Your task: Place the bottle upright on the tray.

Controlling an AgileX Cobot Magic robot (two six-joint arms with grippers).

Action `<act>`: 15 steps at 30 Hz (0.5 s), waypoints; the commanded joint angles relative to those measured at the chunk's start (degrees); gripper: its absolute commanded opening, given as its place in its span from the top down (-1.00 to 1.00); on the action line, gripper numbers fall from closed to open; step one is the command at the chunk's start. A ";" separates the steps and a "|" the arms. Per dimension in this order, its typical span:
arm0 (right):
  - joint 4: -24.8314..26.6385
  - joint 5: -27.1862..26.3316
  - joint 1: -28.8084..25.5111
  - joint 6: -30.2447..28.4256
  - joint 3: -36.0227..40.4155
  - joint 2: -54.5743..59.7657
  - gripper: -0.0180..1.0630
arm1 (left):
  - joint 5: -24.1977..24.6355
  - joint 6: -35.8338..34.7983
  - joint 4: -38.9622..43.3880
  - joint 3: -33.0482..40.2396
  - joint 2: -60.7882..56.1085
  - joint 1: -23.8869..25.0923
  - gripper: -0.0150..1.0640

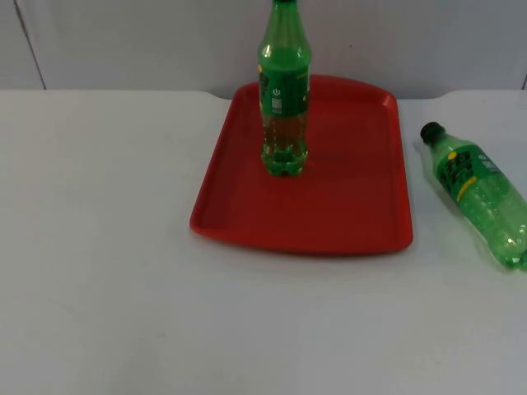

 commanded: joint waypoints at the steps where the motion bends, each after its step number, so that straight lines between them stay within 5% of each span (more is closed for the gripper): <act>1: 0.02 -0.04 -0.23 -0.50 0.05 -0.23 -0.98 | -0.65 -0.60 0.38 0.15 -0.22 -0.14 -0.97; 15: 0.14 -0.04 -0.23 -0.50 0.05 -0.23 -0.98 | -0.46 -1.93 0.52 0.40 -0.22 -0.14 -0.97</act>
